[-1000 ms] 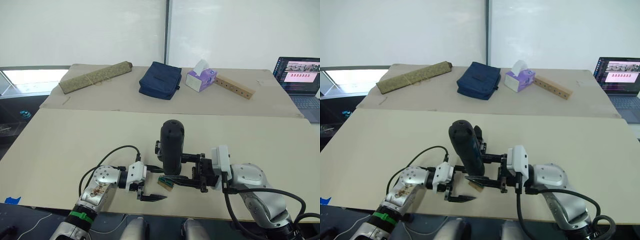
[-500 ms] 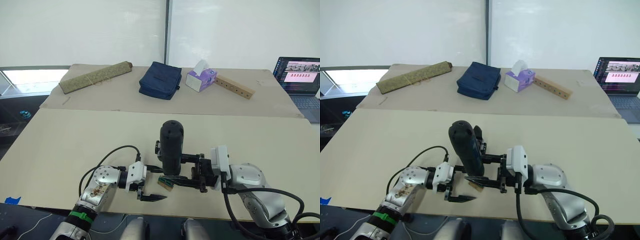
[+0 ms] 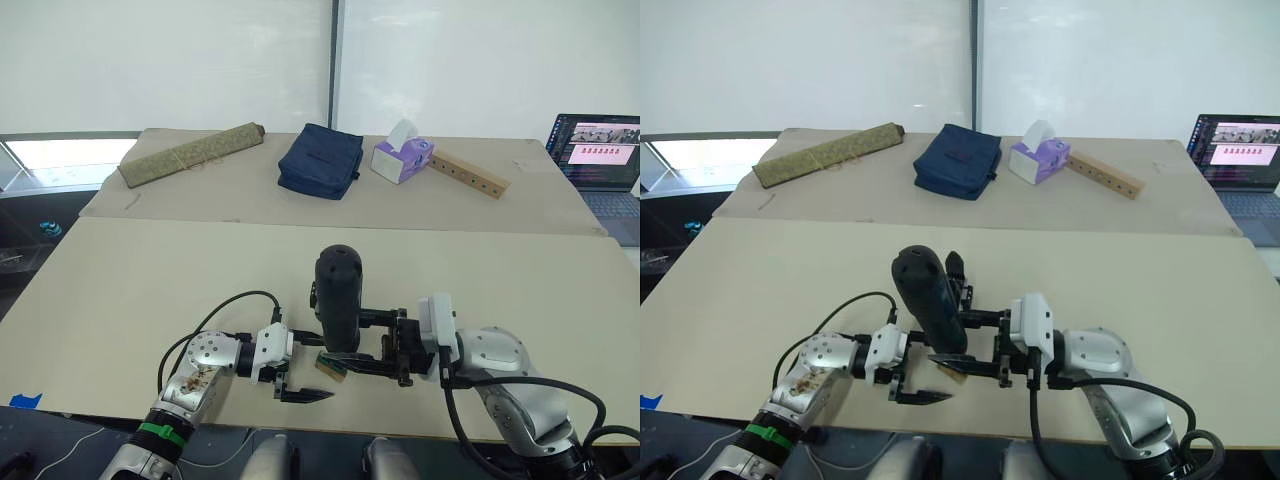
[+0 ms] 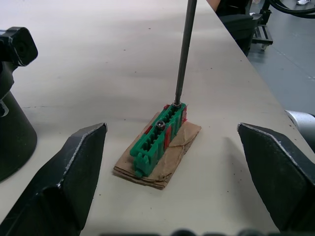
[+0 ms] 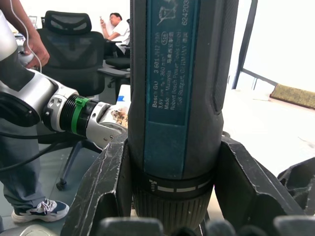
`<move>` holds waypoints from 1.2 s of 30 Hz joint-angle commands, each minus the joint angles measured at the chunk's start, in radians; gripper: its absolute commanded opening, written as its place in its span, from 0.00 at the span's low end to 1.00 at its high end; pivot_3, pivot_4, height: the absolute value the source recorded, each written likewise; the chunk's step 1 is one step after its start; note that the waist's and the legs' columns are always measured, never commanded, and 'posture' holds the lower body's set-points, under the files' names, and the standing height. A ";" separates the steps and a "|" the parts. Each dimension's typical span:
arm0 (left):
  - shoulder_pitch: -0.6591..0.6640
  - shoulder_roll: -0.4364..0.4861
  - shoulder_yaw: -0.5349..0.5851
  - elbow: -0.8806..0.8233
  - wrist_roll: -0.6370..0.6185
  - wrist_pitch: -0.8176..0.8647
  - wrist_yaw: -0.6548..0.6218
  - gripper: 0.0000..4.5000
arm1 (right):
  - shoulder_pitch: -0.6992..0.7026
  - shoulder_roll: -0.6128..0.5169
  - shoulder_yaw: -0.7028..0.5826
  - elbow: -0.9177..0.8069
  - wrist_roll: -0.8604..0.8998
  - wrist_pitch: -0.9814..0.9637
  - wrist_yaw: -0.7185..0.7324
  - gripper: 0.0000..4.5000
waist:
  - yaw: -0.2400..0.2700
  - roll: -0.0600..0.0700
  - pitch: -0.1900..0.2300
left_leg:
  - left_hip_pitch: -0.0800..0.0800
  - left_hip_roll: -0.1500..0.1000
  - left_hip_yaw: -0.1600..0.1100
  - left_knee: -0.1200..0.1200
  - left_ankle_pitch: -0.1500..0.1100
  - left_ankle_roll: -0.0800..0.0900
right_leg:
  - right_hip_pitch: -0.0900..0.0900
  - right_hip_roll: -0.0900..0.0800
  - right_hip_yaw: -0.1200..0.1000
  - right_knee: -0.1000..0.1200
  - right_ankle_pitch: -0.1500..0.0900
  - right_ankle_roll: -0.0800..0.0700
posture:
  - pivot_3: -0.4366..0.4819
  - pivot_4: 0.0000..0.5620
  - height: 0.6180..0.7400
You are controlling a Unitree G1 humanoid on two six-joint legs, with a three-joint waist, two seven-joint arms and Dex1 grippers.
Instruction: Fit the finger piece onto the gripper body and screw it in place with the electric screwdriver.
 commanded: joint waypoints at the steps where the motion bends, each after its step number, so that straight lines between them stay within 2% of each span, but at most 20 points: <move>1: 0.036 -0.007 -0.053 0.061 0.043 0.025 0.003 1.00 | -0.001 0.005 -0.005 -0.018 0.015 -0.036 0.002 0.42 | 0.000 0.000 0.000 | 0.000 0.000 0.000 0.000 0.000 0.000 | 0.000 0.000 0.000 0.000 0.000 0.000 | 0.48 0.27 1.00; 17: 0.040 0.010 -0.035 0.041 0.023 0.038 -0.005 1.00 | -0.020 0.009 -0.014 -0.029 0.034 -0.034 0.003 0.42 | -0.001 0.001 -0.001 | 0.000 0.000 0.000 0.000 0.000 0.000 | 0.000 0.000 0.000 0.000 0.000 0.000 | 0.48 0.27 1.00; 25: 0.039 0.029 0.039 -0.027 -0.091 0.088 -0.034 1.00 | -0.063 0.010 -0.044 -0.059 0.105 0.018 -0.031 0.42 | -0.012 0.000 0.000 | -0.001 0.001 0.000 -0.001 0.000 0.000 | -0.002 0.001 0.000 0.000 0.000 0.000 | 0.48 0.27 1.00; 36: 0.024 0.101 0.140 -0.165 -0.216 0.189 -0.060 1.00 | -0.127 -0.003 -0.080 -0.114 0.212 0.094 -0.091 0.42 | -0.024 -0.006 0.004 | -0.007 0.001 0.000 -0.002 0.000 0.000 | -0.011 0.001 0.000 0.002 0.001 -0.002 | 0.48 0.27 1.00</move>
